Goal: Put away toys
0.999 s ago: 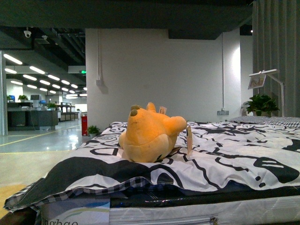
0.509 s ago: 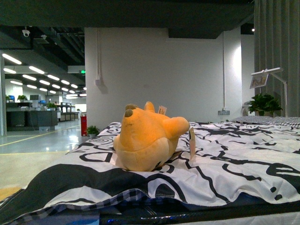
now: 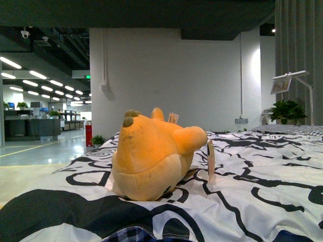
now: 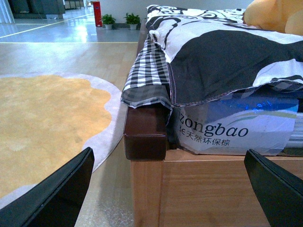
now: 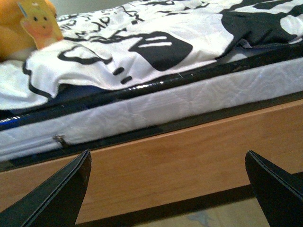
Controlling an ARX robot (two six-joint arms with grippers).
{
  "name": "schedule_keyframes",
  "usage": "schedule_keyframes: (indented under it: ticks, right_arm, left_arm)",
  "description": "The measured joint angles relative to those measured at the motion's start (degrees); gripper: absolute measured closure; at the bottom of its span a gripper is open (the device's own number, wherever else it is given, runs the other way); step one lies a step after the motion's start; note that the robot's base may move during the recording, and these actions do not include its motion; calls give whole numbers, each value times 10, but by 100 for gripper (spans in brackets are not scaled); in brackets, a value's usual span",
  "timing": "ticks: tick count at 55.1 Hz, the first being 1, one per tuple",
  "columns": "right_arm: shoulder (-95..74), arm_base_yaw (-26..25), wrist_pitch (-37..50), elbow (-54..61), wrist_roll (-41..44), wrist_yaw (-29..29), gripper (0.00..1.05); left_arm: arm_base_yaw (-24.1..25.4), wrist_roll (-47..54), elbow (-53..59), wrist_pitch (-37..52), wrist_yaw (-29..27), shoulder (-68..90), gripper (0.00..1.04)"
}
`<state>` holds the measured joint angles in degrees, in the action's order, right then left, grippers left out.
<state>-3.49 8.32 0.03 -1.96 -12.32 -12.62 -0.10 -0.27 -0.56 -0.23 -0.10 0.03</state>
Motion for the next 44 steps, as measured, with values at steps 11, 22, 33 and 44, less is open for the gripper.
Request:
schedule_keyframes:
  ticks: [11, 22, 33, 44]
  right_arm:
    - [-65, 76, 66, -49, -26, -30, 7]
    - [-268, 133, 270, -97, -7, -19, 7]
    - [-535, 140, 466, -187, 23, 0, 7]
    - [-675, 146, 521, -272, 44, 15, 7]
  left_arm:
    - [0, 0, 0, 0, 0, 0, 6]
    - [0, 0, 0, 0, 0, 0, 6]
    - [0, 0, 0, 0, 0, 0, 6]
    - [0, 0, 0, 0, 0, 0, 6]
